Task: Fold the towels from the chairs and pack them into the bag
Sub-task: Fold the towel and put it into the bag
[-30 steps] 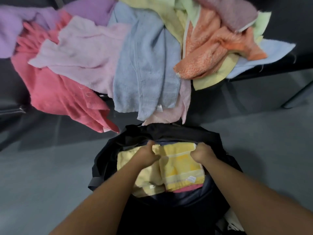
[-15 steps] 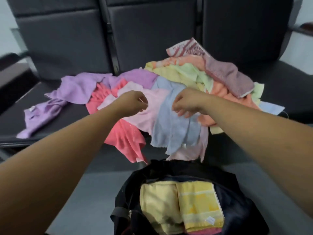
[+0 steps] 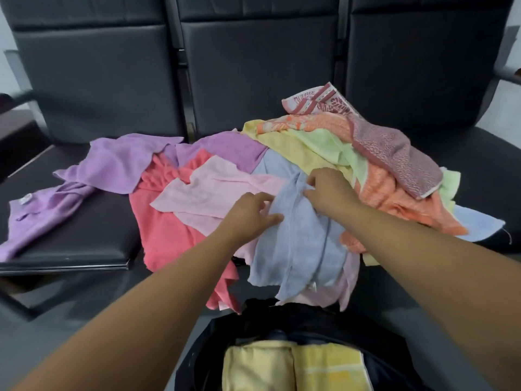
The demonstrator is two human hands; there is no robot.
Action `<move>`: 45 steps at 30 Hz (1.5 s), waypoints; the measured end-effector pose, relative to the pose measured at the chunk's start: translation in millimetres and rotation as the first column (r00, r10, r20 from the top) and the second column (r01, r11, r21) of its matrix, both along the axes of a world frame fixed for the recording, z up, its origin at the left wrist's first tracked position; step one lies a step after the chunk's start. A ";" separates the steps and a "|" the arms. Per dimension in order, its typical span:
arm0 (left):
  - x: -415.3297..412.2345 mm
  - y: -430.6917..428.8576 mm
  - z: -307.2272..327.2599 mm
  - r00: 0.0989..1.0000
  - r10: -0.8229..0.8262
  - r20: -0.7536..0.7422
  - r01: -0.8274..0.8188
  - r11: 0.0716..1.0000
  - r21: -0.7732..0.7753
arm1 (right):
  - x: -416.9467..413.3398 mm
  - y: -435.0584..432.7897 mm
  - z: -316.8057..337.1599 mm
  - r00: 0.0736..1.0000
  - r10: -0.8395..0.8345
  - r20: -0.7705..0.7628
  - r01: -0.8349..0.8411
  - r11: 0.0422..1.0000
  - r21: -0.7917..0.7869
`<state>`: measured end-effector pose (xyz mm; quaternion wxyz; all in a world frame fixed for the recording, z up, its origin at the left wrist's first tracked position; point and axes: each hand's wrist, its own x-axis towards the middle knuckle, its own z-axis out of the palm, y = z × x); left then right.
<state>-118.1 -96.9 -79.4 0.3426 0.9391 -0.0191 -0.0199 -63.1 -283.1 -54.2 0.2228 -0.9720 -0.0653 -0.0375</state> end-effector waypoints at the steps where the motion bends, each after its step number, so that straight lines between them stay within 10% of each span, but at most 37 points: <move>1: 1.6 -2.2 -2.5 1.000 0.012 0.015 -0.012 1.000 0.005 | 2.2 -2.2 -1.1 1.000 -0.015 0.010 0.014 0.999 0.031; 6: -6.2 -5.4 8.8 0.991 0.029 0.130 -0.018 0.996 -0.086 | -10.3 -6.9 26.5 0.998 0.008 0.064 -0.030 0.934 0.356; 11: -31.2 -0.4 41.1 0.999 0.021 0.039 0.007 0.793 -0.610 | -41.4 -17.3 66.8 0.989 0.015 0.149 -0.085 0.876 0.474; 18: -62.1 -3.8 73.4 0.979 0.204 0.003 -0.155 0.755 -0.638 | -104.6 -17.4 101.8 0.989 0.094 0.111 -0.143 0.770 0.622; 22: -85.1 -11.5 85.3 0.956 -0.031 -0.293 -0.231 0.539 -0.810 | -143.0 -8.2 110.5 0.974 0.208 0.088 -0.199 0.611 0.766; 27: -109.7 -26.2 85.9 0.933 -0.275 -0.231 -0.112 0.391 -0.914 | -164.2 -8.6 101.5 0.972 0.232 0.034 -0.147 0.495 0.857; 31: -128.0 -34.4 79.9 0.968 -0.223 -0.115 0.066 0.669 -0.741 | -162.2 -18.8 95.2 0.988 0.151 0.009 -0.079 0.463 0.883; 38: -134.6 -2.3 91.3 0.985 -0.169 -0.045 0.095 0.734 -0.673 | -156.6 -50.0 58.1 0.937 0.350 -0.019 -0.305 0.841 0.446; 45: -124.9 18.5 99.9 1.000 -0.019 0.000 0.017 0.899 -0.438 | -149.2 -37.6 56.7 0.963 0.224 0.148 -0.269 0.838 0.475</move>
